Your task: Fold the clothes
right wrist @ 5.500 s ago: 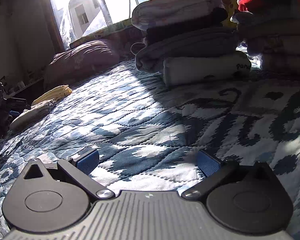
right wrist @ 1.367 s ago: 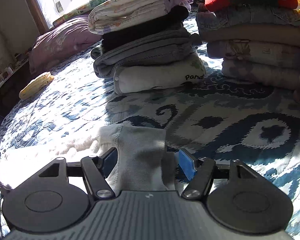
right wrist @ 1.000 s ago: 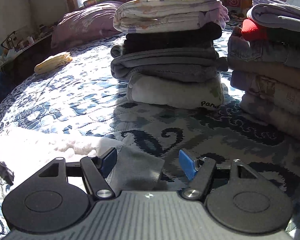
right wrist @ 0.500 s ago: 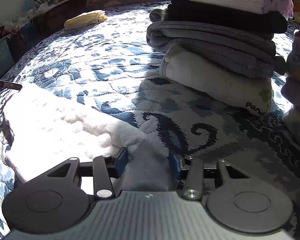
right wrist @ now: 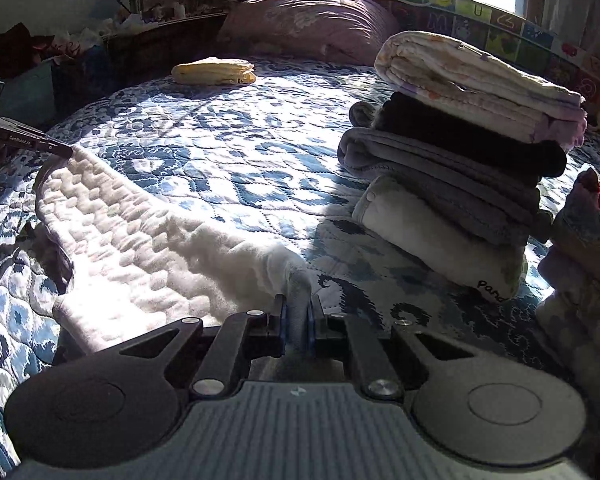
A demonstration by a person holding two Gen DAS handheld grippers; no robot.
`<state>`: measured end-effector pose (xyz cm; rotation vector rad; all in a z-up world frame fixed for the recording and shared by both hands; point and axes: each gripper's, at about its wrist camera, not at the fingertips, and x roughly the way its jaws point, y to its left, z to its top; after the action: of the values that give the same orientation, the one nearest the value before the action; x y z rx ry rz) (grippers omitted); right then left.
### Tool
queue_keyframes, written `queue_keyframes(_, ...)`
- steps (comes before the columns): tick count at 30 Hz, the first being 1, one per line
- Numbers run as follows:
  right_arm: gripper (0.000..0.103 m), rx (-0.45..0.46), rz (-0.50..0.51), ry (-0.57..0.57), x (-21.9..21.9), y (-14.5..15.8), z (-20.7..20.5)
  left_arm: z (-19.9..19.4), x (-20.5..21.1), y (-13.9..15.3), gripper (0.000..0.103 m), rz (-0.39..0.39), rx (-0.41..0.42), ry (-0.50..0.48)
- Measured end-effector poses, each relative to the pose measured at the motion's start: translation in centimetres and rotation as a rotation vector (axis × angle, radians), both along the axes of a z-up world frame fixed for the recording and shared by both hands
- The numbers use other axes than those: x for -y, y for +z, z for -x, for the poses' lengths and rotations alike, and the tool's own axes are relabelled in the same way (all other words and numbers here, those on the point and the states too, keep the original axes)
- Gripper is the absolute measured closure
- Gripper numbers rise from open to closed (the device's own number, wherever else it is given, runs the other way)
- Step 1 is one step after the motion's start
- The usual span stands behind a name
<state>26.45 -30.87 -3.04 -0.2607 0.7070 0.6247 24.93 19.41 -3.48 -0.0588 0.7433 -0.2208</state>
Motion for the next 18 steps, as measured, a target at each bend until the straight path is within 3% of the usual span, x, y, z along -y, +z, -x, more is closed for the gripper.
queue_keyframes(9,0.092,0.139,0.072,0.119,0.2,2.7,7.9,7.7,0.6,3.0,0.094,-0.034,0.101,-0.084)
queue_keyframes(18,0.092,0.123,0.179,0.195,1.1,1.6,15.1,15.8,1.3,2.7,0.095,-0.156,0.124,-0.194)
